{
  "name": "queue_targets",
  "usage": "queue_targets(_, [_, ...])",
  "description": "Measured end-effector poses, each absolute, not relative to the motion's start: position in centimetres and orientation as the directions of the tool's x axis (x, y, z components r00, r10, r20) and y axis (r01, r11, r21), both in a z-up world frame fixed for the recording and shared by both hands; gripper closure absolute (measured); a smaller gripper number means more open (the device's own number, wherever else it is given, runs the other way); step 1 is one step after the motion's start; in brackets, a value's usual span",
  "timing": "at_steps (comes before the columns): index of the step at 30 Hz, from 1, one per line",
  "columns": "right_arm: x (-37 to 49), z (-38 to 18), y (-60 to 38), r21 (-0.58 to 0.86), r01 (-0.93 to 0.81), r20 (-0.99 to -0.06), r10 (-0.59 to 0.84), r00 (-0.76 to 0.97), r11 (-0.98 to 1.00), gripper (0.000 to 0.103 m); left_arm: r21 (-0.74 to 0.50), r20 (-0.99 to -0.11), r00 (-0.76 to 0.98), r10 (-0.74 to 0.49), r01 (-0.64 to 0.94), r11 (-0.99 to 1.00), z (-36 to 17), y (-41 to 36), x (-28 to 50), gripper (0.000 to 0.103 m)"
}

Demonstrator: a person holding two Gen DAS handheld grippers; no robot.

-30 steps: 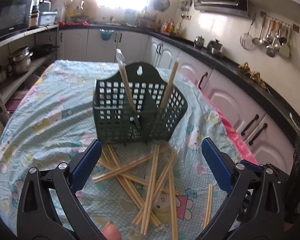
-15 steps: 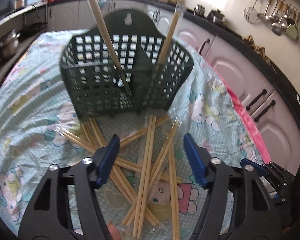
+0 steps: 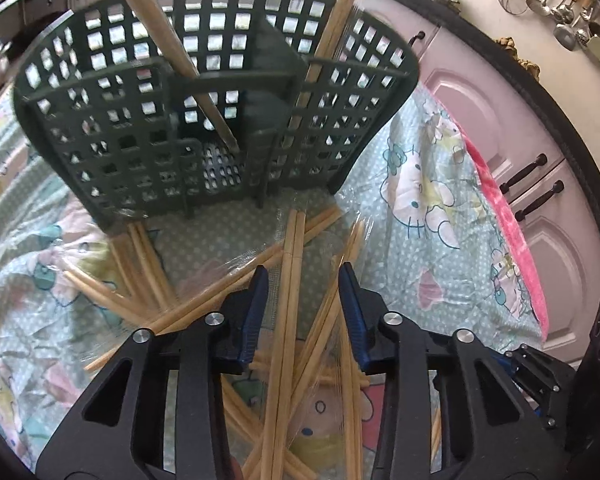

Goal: Organize utensils
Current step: 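Close the right gripper on chopsticks while the left gripper grasps another bundle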

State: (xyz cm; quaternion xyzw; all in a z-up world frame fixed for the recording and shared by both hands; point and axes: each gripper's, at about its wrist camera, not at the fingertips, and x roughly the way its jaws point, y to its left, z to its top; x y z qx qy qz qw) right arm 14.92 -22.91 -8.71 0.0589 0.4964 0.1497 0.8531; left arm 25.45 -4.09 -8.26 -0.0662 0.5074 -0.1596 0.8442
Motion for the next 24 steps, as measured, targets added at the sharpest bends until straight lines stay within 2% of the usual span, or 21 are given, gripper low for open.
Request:
queue_targets(6, [16.3, -9.3, -23.3, 0.303, -0.161, -0.831, 0.343, 0.438, 0.939, 0.068, -0.275, -0.848, 0.414, -0.331, 0.191, 0.942, -8.7, -4.2, 26.3, 0.084])
queue_targets(13, [17.6, -9.7, -24.0, 0.35, -0.128, -0.832, 0.371, 0.412, 0.928, 0.074, -0.195, -0.877, 0.4, -0.265, 0.208, 0.958, -8.9, -5.5, 26.7, 0.084])
queue_targets(20, [18.4, -10.0, -24.4, 0.354, -0.12, -0.837, 0.372, 0.402, 0.927, 0.087, -0.102, -0.909, 0.374, -0.185, 0.23, 0.968, -9.5, -7.1, 27.8, 0.084])
queue_targets(24, [18.9, -9.7, -24.8, 0.363, -0.128, -0.828, 0.382, 0.411, 0.923, 0.094, -0.054, -0.915, 0.375, -0.146, 0.243, 0.968, -10.0, -7.8, 28.0, 0.091])
